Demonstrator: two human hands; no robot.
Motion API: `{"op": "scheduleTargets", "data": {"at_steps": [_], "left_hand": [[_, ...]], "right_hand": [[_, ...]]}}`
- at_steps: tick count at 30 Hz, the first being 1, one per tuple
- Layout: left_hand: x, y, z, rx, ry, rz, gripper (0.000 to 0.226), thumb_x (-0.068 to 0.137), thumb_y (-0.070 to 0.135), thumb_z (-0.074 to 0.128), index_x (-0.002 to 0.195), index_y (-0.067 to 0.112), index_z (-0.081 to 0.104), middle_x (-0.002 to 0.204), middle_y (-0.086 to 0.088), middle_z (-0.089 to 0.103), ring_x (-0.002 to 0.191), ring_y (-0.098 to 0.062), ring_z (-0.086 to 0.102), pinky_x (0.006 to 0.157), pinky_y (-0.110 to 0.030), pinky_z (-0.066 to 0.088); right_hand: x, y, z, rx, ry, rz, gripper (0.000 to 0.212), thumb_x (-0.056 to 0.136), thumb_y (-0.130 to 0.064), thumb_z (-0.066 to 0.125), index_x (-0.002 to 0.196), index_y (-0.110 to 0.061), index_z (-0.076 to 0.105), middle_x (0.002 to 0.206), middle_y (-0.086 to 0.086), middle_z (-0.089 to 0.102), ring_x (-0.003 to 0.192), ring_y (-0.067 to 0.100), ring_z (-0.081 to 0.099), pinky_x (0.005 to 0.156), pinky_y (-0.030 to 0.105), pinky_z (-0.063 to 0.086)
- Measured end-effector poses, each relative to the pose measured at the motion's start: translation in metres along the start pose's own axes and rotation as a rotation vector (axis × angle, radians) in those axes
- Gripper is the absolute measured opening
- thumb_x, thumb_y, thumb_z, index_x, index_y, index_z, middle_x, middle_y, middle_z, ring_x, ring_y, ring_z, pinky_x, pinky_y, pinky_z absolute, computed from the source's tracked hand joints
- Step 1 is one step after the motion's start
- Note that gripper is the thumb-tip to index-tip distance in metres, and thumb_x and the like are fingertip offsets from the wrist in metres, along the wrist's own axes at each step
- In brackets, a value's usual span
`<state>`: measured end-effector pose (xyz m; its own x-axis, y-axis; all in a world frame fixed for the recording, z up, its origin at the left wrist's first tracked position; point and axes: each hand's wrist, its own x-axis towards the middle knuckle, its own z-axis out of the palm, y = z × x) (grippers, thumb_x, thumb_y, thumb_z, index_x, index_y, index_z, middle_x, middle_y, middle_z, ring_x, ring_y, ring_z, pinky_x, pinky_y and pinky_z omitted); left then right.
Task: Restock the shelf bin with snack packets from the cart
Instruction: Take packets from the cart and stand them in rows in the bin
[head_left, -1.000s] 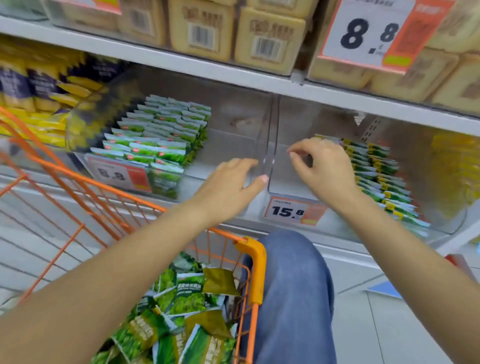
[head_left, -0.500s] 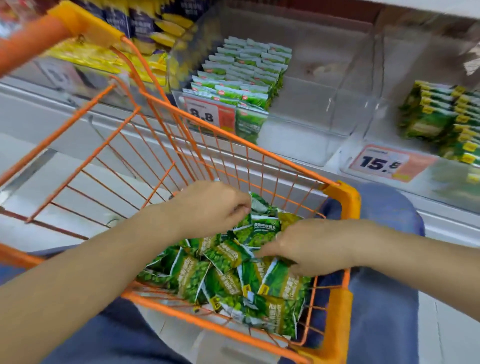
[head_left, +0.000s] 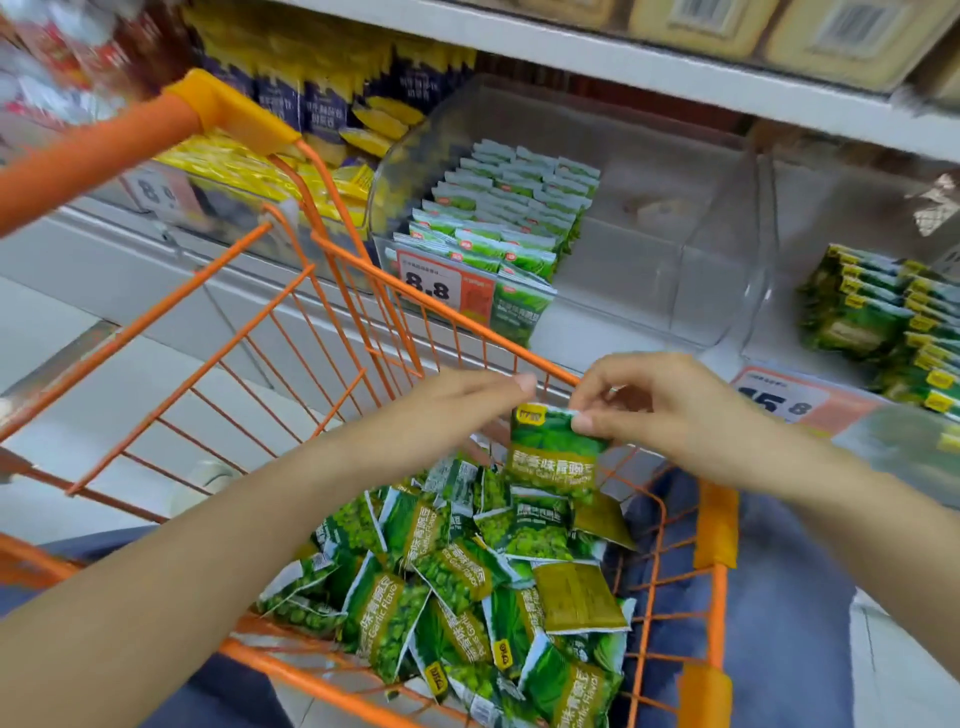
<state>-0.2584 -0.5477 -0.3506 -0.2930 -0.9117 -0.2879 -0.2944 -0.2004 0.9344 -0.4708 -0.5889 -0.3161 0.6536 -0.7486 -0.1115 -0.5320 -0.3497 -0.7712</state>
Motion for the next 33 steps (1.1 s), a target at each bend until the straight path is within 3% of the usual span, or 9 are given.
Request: {"op": "scheduleTargets", "data": {"at_steps": [4, 7, 11, 14, 18, 22, 27, 30, 33], "left_hand": [[-0.005, 0.013, 0.008, -0.214, -0.101, 0.021, 0.024, 0.079, 0.046, 0.061, 0.087, 0.027, 0.073, 0.091, 0.008, 0.074, 0.089, -0.012, 0.070, 0.071, -0.026, 0.057], [-0.008, 0.014, 0.009, -0.142, -0.056, 0.065, 0.018, 0.083, 0.013, 0.069, 0.100, 0.018, 0.066, 0.091, 0.002, 0.074, 0.084, -0.009, 0.070, 0.069, -0.024, 0.057], [-0.008, 0.018, 0.010, -0.134, -0.019, 0.070, 0.026, 0.082, 0.007, 0.070, 0.106, 0.015, 0.067, 0.093, -0.001, 0.075, 0.083, -0.011, 0.071, 0.069, -0.024, 0.058], [-0.001, 0.031, 0.021, -0.082, 0.037, 0.113, 0.032, 0.080, 0.009, 0.075, 0.109, 0.011, 0.062, 0.080, -0.003, 0.074, 0.071, -0.011, 0.070, 0.067, -0.028, 0.059], [0.030, 0.058, 0.049, 0.180, 0.172, 0.192, 0.041, 0.073, 0.028, 0.082, 0.095, 0.022, 0.049, 0.071, -0.003, 0.071, 0.062, -0.021, 0.065, 0.062, -0.031, 0.053], [0.076, 0.080, 0.079, 0.429, 0.244, 0.357, 0.043, 0.074, 0.035, 0.078, 0.105, 0.028, 0.049, 0.103, 0.008, 0.068, 0.100, -0.011, 0.059, 0.084, -0.028, 0.044], [0.133, 0.086, 0.116, 0.779, 0.405, 0.434, 0.056, 0.095, 0.046, 0.050, 0.139, 0.013, 0.040, 0.135, -0.007, 0.051, 0.129, -0.026, 0.039, 0.108, -0.034, 0.024], [0.149, 0.086, 0.133, 0.780, 0.396, 0.314, 0.064, 0.099, 0.049, 0.037, 0.146, 0.007, 0.028, 0.132, -0.012, 0.056, 0.123, -0.031, 0.047, 0.110, -0.039, 0.024], [0.152, 0.077, 0.134, 0.896, 0.509, 0.340, 0.059, 0.099, 0.047, 0.038, 0.143, 0.007, 0.033, 0.105, -0.012, 0.068, 0.109, -0.032, 0.057, 0.109, -0.037, 0.025]], "right_hand": [[0.003, -0.003, 0.003, 0.393, 0.059, 0.159, 0.008, 0.085, -0.006, 0.065, 0.079, -0.012, 0.064, 0.077, 0.006, 0.060, 0.061, 0.003, 0.062, 0.057, 0.014, 0.050], [0.001, -0.004, 0.008, 0.450, 0.118, 0.173, 0.006, 0.086, -0.007, 0.064, 0.081, -0.010, 0.064, 0.083, 0.010, 0.063, 0.066, 0.008, 0.065, 0.061, 0.017, 0.054], [0.000, -0.005, 0.006, 0.455, 0.168, 0.120, 0.004, 0.082, -0.010, 0.068, 0.084, -0.012, 0.065, 0.080, 0.006, 0.064, 0.064, 0.010, 0.064, 0.063, 0.021, 0.055], [-0.004, -0.009, -0.006, 0.266, 0.127, 0.050, 0.025, 0.070, -0.029, 0.080, 0.091, -0.024, 0.068, 0.085, -0.003, 0.070, 0.070, 0.012, 0.062, 0.069, 0.026, 0.052], [-0.017, -0.001, -0.035, 0.114, 0.287, 0.041, 0.018, 0.073, -0.021, 0.082, 0.084, -0.024, 0.068, 0.080, -0.006, 0.072, 0.069, 0.002, 0.062, 0.069, 0.026, 0.049], [-0.043, 0.026, -0.076, -0.030, 0.500, 0.070, 0.013, 0.076, -0.019, 0.079, 0.083, -0.021, 0.069, 0.079, -0.003, 0.071, 0.077, 0.015, 0.066, 0.075, 0.044, 0.053], [-0.081, 0.077, -0.125, -0.302, 0.802, 0.168, 0.025, 0.080, -0.022, 0.075, 0.078, -0.041, 0.058, 0.078, -0.026, 0.063, 0.078, 0.001, 0.057, 0.071, 0.025, 0.043], [-0.088, 0.115, -0.154, -0.402, 0.855, 0.318, 0.014, 0.081, -0.027, 0.074, 0.094, -0.025, 0.068, 0.092, -0.011, 0.067, 0.094, 0.015, 0.062, 0.071, 0.025, 0.037], [-0.076, 0.147, -0.175, -0.465, 0.757, 0.471, 0.044, 0.083, -0.032, 0.072, 0.120, -0.009, 0.064, 0.124, 0.008, 0.064, 0.117, 0.027, 0.057, 0.088, 0.031, 0.042]]}}
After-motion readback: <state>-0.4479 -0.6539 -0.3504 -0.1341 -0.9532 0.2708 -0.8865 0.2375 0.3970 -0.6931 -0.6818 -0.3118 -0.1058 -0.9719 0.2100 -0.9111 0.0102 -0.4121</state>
